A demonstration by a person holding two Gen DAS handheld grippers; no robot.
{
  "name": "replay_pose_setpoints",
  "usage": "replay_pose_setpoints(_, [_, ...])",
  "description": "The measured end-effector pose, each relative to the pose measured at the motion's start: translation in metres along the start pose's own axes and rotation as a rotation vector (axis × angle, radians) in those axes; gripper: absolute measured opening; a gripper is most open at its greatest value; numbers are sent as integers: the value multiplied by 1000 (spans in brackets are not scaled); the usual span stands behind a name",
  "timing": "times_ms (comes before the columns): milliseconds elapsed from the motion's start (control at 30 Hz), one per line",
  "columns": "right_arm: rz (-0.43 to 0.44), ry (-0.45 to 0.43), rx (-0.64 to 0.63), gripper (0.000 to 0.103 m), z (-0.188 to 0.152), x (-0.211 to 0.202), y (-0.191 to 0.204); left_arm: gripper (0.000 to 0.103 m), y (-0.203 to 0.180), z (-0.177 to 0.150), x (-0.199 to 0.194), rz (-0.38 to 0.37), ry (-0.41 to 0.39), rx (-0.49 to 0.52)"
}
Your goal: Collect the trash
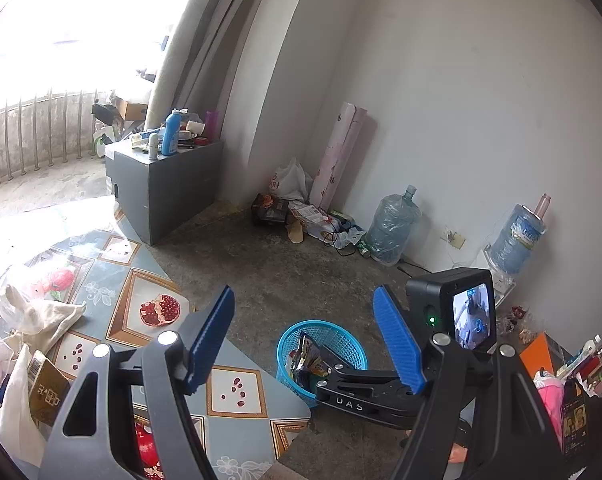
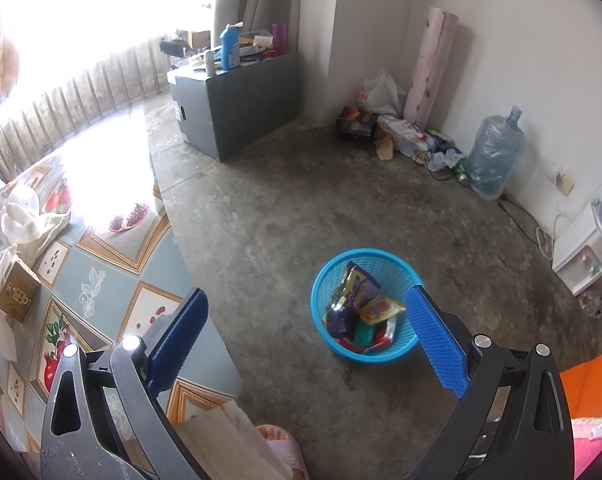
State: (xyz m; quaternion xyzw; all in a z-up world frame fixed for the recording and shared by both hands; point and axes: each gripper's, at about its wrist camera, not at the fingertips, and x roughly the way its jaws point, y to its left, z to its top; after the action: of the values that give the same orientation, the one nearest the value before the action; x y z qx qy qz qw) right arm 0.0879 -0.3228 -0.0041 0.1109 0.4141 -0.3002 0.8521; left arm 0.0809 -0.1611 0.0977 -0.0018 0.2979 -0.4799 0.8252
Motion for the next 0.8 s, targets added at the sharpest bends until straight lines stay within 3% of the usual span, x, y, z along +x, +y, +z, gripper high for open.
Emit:
replay_pose_setpoints(567, [4, -3, -4, 95, -1, 0, 1, 70, 0, 4, -1, 5, -7, -1])
replay_pose_setpoints(800, [18, -49, -30, 95, 1, -7, 10, 70, 16, 5, -19, 57, -50, -20])
